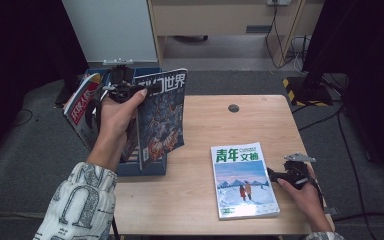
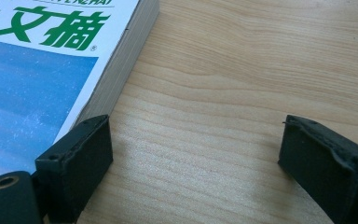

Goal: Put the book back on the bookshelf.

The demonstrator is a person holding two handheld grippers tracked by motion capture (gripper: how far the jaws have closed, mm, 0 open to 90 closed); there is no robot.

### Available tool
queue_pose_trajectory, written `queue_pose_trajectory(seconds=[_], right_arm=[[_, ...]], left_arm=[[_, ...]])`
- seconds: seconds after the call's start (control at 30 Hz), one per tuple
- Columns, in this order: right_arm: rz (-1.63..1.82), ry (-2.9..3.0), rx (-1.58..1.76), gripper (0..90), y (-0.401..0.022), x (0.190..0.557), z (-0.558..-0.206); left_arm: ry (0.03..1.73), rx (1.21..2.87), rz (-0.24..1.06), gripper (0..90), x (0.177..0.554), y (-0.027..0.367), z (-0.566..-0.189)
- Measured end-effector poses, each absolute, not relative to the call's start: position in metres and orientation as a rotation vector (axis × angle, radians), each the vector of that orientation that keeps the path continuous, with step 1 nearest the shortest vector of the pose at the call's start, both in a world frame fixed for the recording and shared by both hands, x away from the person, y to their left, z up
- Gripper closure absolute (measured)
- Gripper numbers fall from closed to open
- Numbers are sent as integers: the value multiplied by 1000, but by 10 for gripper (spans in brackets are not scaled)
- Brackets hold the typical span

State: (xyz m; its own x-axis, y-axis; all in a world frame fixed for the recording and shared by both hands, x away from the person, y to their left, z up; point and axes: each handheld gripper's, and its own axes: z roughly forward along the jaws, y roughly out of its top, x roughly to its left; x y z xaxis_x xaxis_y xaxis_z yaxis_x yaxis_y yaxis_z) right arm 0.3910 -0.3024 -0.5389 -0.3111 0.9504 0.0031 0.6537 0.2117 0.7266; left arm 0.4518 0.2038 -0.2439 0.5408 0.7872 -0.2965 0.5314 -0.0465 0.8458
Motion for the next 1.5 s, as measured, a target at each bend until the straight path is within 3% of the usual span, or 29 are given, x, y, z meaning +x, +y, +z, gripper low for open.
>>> queue_pose_trajectory(seconds=[1.5], right_arm=[[883,2047,1483,96,-302,391,-539]], left_arm=[[1171,1619,339,822,438,261,-235]])
